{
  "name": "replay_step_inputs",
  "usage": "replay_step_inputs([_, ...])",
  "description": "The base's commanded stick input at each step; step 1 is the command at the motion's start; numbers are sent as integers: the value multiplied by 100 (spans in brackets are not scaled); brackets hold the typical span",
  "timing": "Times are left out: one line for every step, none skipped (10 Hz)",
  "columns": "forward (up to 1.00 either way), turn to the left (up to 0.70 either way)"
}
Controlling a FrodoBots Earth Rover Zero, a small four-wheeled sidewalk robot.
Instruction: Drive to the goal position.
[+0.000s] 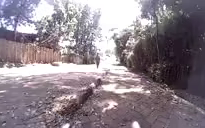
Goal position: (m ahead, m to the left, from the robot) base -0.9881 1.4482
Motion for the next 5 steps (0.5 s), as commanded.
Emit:
replay_step_inputs([70, -19])
replay_step_inputs([70, -21])
replay_step_inputs([70, -23])
replay_step_inputs([70, -25])
replay_step_inputs([70, -27])
